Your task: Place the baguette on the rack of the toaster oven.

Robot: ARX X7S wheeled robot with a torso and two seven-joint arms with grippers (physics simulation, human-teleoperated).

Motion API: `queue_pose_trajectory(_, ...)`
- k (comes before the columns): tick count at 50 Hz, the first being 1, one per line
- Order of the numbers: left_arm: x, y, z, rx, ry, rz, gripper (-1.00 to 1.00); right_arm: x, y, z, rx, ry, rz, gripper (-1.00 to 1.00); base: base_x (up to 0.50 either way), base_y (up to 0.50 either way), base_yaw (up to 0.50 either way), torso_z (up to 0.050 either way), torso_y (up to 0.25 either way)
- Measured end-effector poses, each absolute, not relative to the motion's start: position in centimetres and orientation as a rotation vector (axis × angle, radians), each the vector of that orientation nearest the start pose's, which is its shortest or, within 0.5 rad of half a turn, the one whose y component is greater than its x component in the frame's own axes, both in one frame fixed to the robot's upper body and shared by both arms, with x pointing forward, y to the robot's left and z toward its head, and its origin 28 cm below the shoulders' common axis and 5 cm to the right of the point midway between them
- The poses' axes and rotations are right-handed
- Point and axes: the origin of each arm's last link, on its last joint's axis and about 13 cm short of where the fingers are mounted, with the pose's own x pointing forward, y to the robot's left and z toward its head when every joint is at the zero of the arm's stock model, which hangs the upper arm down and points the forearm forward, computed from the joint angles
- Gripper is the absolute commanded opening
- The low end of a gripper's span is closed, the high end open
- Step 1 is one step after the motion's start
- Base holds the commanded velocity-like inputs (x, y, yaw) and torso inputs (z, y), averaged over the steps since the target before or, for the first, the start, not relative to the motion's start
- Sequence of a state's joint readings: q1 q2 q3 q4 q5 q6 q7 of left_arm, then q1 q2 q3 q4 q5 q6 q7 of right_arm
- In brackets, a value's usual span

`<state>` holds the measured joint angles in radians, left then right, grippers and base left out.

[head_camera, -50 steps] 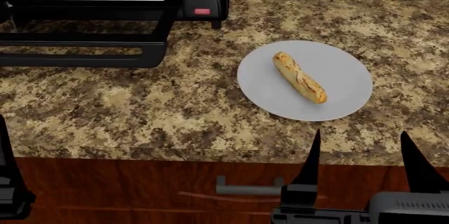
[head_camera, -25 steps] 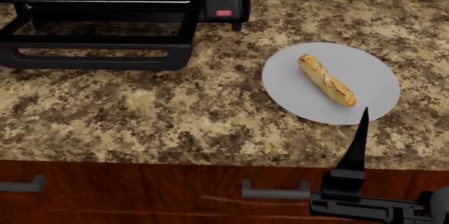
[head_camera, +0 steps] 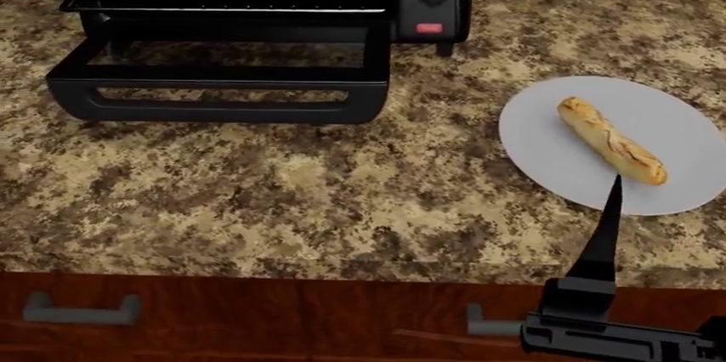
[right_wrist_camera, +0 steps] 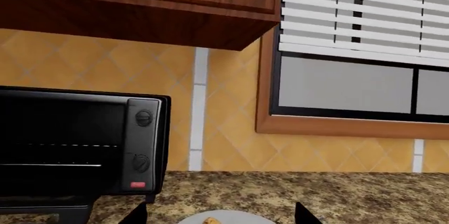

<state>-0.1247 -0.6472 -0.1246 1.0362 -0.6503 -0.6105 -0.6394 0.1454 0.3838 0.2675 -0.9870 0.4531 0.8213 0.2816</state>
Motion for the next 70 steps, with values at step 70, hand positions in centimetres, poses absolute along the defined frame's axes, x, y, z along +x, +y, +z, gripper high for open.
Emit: queue_pose_trajectory(70, 15.77, 25.02, 21.50, 0.090, -0.479, 0.136, 1.00, 16.84, -16.11, 19.43, -0.105, -0.325, -0.174, 1.00, 0.24, 0.10, 0.00, 0.000, 0.000)
